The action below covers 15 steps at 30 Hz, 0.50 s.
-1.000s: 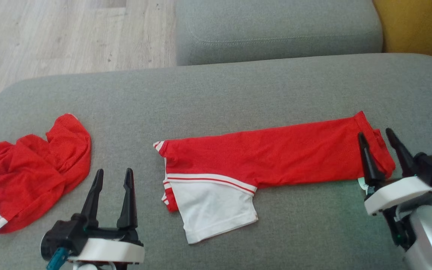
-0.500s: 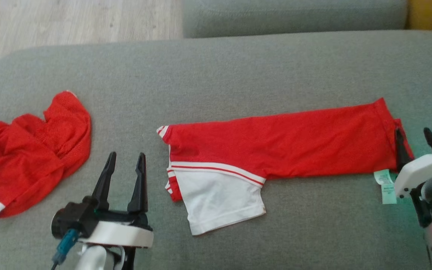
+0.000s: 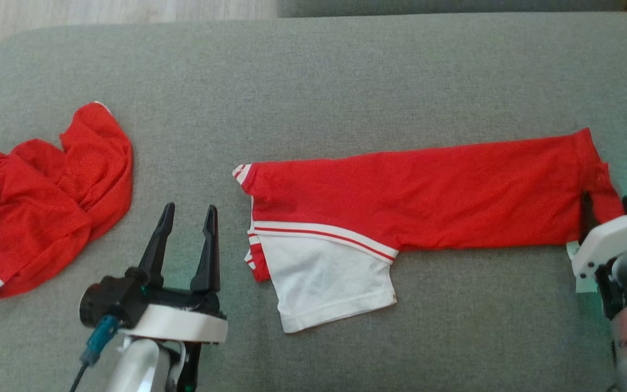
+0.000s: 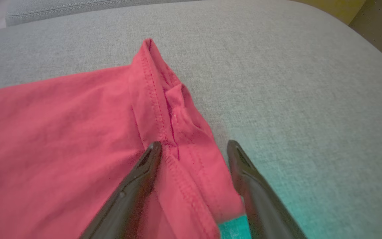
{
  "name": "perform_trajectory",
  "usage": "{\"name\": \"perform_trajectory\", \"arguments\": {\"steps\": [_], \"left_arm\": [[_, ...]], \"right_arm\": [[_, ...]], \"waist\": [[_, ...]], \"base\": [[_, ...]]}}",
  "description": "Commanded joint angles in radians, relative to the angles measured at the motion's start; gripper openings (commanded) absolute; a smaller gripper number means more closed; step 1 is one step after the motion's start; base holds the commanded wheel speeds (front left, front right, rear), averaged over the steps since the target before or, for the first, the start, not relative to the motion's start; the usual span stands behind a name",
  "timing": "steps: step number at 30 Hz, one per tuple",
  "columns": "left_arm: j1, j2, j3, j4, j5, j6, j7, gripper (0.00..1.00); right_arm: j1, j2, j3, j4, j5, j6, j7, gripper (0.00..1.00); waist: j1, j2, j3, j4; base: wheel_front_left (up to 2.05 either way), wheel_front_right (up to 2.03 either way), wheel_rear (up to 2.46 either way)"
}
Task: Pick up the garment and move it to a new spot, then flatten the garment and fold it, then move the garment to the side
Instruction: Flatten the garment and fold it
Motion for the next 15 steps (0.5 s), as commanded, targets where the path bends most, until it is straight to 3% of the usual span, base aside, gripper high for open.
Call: {"name": "perform_trajectory", "arguments": {"steps": [1, 3, 4, 5, 6, 15], "left_arm": [[-0.042, 0.001, 0.031, -0.03, 0.009, -0.004, -0.009, 1.0], [-0.048, 0.0, 0.032, -0.03, 0.011, -0.004, -0.009, 1.0], [-0.051, 0.0, 0.033, -0.029, 0.012, -0.005, -0.009, 1.0], [-0.055, 0.0, 0.033, -0.028, 0.013, -0.005, -0.009, 1.0], [-0.058, 0.0, 0.034, -0.026, 0.014, -0.005, -0.009, 1.0], [-0.068, -0.001, 0.033, -0.023, 0.019, -0.006, -0.009, 1.0]], "right_arm": [[-0.026, 0.004, 0.02, -0.012, -0.002, 0.007, 0.002, 1.0], [-0.032, 0.012, 0.018, -0.003, 0.003, 0.007, 0.004, 1.0], [-0.034, 0.015, 0.018, 0.001, 0.007, 0.007, 0.007, 0.7], [-0.036, 0.018, 0.018, 0.004, 0.011, 0.007, 0.008, 0.12], [-0.037, 0.019, 0.019, 0.006, 0.014, 0.007, 0.008, 0.0], [-0.043, -0.032, -0.018, 0.013, 0.033, 0.007, -0.011, 0.0]], "waist": [[-0.0001, 0.0, 0.007, -0.003], [-0.0001, 0.0, 0.014, -0.006], [-0.0001, 0.0, 0.018, -0.007], [-0.0001, 0.0, 0.02, -0.009], [-0.0001, 0.0, 0.022, -0.01], [-0.0001, 0.0, 0.013, -0.026]], "base": [[0.0, 0.0, 0.0], [0.0, 0.0, 0.0], [0.0, 0.0, 0.0], [0.0, 0.0, 0.0], [0.0, 0.0, 0.0], [0.0, 0.0, 0.0]]}}
